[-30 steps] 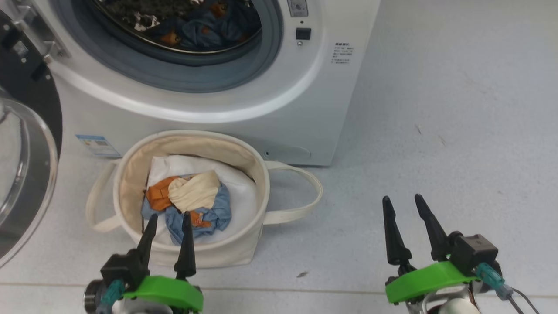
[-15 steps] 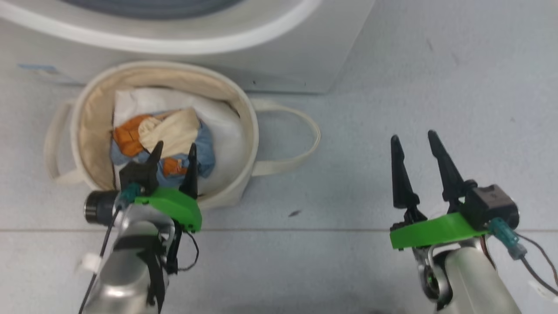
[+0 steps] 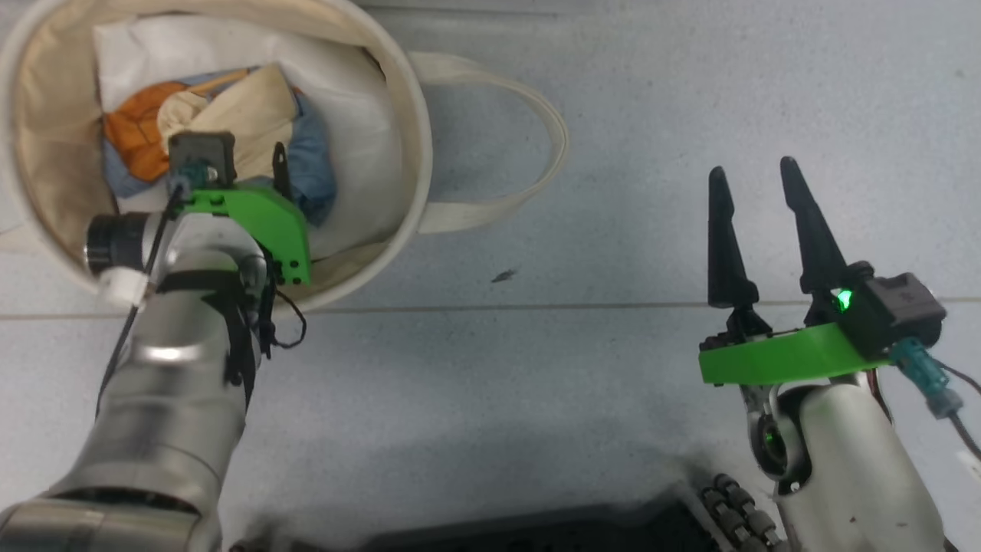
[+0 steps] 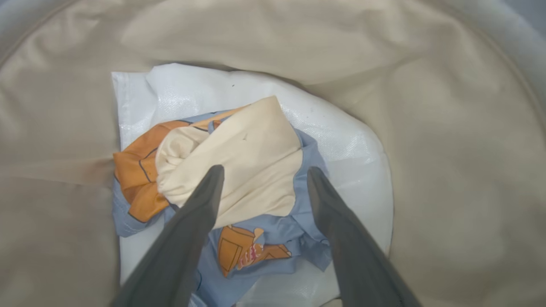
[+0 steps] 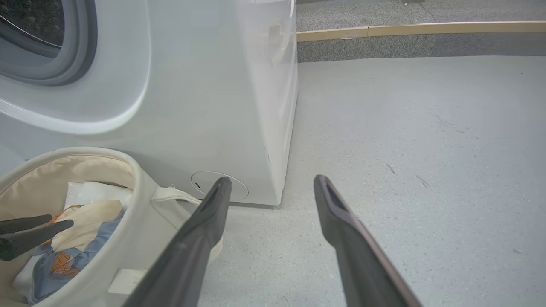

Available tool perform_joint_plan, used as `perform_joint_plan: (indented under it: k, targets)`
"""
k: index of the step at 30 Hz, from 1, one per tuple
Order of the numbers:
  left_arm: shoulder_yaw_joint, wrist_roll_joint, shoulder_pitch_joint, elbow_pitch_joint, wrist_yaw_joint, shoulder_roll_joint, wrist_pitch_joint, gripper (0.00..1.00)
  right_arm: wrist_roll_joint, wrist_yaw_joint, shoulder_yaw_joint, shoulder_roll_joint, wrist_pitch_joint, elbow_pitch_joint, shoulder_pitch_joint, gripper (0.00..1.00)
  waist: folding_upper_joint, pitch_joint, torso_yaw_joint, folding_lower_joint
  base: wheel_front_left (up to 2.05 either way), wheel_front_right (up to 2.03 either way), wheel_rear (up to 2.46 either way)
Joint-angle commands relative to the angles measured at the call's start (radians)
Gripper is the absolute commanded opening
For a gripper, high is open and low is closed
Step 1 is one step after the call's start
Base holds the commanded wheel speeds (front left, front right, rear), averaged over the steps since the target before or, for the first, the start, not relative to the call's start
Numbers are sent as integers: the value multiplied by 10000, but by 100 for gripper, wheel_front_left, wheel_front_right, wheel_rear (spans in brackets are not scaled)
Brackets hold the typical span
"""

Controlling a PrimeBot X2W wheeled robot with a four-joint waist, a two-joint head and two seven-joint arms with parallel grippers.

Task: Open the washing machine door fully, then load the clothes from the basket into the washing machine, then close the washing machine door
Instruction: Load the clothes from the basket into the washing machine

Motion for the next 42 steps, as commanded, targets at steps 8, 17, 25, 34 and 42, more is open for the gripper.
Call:
perform_joint_plan:
  k: [8,17,25,34,42]
  targets:
    - [395,-359,-789,214,474,382,1649,100,157,0,225,8,-49,-426,40,100,0,737,-332,-2,0,0,0]
    - [304,-581,-1452,264,442,246,2711,100,137,0,400,41,-49,-455,-151,100,0,1166,-602,-2,0,0,0]
    - [-796,470,-1765,275,1488,504,3903,100,49,0,545,50,-49,-549,-299,100,0,1687,-658,-2,0,0,0]
    - [-1278,867,-1898,277,2437,615,4159,100,26,0,488,55,-49,-606,-293,100,0,1971,-595,-2,0,0,0]
    - [-1088,444,-1778,277,2260,523,3833,0,-37,0,408,56,-49,-635,-308,100,0,1943,-405,-2,0,0,0]
